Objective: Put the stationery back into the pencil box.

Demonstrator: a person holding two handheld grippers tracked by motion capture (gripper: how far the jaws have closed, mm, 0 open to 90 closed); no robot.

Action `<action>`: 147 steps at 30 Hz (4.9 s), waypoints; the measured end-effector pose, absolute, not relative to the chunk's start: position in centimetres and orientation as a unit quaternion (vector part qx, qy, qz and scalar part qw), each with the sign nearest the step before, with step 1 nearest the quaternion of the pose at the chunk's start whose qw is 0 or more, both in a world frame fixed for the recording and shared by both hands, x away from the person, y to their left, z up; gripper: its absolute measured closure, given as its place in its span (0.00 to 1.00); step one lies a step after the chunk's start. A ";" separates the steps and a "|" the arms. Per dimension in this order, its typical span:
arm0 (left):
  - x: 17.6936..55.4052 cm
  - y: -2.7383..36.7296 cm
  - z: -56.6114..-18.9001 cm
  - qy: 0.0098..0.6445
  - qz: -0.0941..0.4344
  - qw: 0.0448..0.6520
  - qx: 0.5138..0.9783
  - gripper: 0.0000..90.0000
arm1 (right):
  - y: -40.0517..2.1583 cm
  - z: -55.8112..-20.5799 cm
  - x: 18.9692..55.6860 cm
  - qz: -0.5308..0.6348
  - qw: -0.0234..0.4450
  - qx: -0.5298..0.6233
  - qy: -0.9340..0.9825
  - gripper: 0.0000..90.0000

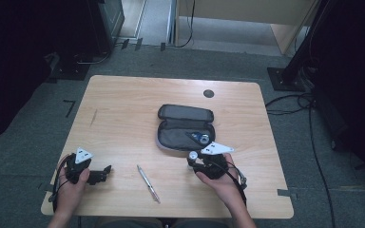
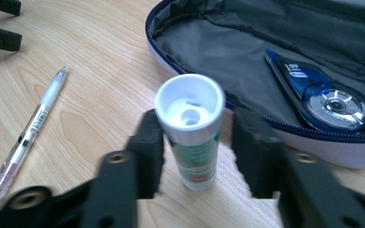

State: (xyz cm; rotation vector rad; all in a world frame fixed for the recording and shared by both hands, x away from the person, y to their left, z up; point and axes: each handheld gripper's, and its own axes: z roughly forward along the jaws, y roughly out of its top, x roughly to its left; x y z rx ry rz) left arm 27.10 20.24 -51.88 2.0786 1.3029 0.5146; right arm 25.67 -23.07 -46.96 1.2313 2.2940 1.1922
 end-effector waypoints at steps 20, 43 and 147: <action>27.1 20.2 -51.9 0.494 0.195 0.312 0.788 0.00 | -23.0 -45.0 26.0 0.425 0.141 0.420 0.789 0.74; 27.1 20.2 -51.9 0.494 0.195 0.312 0.788 0.00 | -22.1 -42.7 27.9 0.442 0.155 0.414 0.780 0.74; 27.2 20.2 -51.9 0.492 0.195 0.312 0.789 0.00 | -21.5 -48.8 32.3 0.435 0.157 0.457 0.760 0.68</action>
